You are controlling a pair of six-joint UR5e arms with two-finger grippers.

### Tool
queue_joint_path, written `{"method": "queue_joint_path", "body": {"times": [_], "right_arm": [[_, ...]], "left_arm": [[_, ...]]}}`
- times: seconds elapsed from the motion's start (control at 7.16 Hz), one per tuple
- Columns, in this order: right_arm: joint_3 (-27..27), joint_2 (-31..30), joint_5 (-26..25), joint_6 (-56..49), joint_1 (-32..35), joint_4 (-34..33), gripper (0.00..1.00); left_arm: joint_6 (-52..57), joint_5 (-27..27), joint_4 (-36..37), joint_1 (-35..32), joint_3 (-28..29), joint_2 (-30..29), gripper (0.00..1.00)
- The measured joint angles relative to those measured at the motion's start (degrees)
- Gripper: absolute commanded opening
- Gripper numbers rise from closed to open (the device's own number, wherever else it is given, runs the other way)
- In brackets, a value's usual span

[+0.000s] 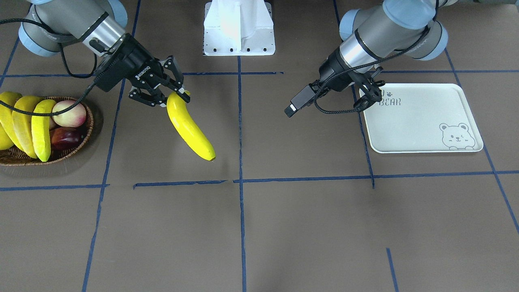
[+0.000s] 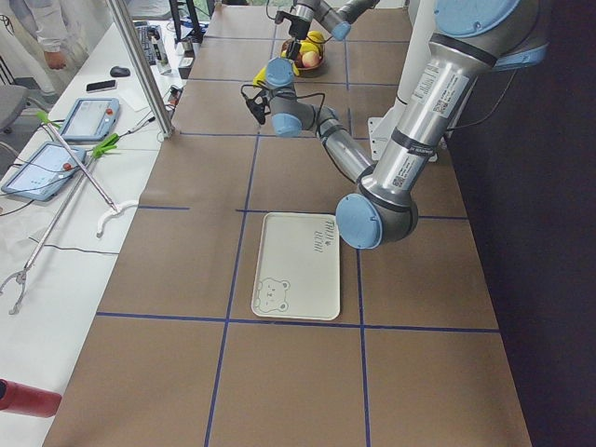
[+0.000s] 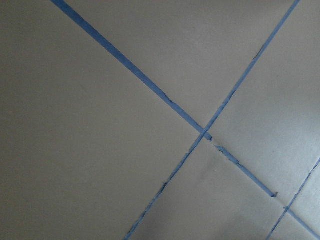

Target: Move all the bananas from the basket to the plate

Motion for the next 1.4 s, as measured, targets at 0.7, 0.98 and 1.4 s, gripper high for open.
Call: {"method": "queue_joint_path", "body": {"times": [0.7, 0.98, 1.4], "right_arm": [[-4.13, 7.26, -6.84, 3.50, -7.22, -0.17, 0.02], [-4.31, 8.35, -8.58, 4.25, -8.55, -0.12, 0.02], [-4.04, 8.76, -8.85, 4.77, -8.86, -0.09, 0.02]], "left_arm": [[-12.77, 12.98, -5.02, 5.63, 5.13, -6.92, 1.00], [-15.45, 13.80, -5.39, 6.06, 7.15, -8.33, 1.00], [-16.26, 14.06, -6.06, 6.75, 8.94, -8.93, 0.89]]}}
